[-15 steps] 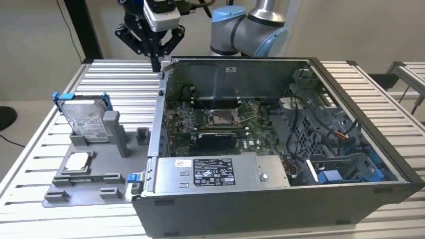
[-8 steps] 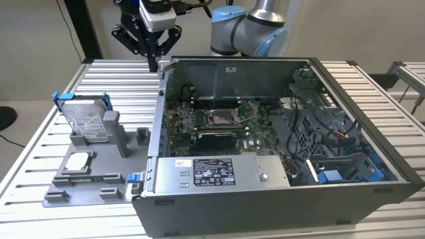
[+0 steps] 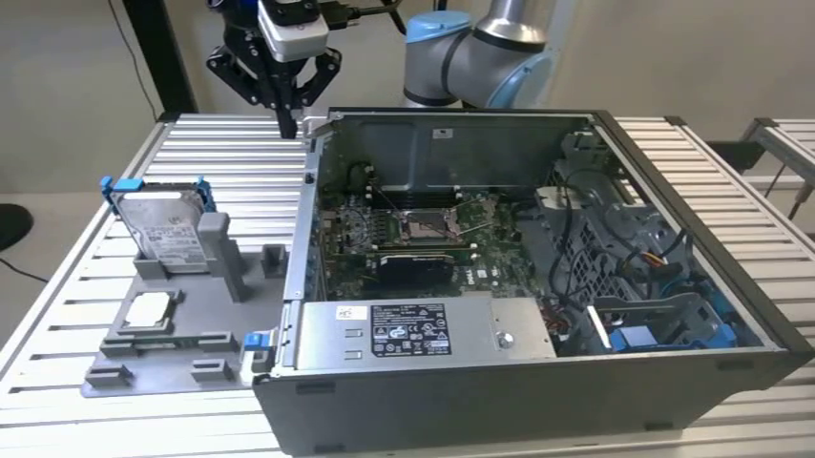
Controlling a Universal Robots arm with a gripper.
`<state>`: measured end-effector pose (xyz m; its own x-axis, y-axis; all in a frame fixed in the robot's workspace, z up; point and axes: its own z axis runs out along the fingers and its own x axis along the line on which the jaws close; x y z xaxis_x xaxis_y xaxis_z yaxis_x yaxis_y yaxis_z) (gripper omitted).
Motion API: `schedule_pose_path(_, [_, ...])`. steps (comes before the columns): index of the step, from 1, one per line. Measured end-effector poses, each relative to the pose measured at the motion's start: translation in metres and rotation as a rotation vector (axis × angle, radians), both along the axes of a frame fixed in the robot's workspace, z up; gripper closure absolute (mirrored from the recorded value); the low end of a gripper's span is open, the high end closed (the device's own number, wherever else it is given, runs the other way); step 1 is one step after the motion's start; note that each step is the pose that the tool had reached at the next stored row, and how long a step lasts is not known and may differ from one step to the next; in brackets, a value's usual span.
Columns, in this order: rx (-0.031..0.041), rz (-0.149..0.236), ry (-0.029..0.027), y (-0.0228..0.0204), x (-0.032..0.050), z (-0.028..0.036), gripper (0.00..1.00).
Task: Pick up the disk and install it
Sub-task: 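Reach for the disk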
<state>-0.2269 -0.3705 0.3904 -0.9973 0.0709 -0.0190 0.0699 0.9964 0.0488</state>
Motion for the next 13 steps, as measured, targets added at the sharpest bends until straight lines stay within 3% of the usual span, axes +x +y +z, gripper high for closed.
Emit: schedule_pose_path(13, [0.0, 0.0, 0.0, 0.0, -0.0119, -0.0002, 1.0])
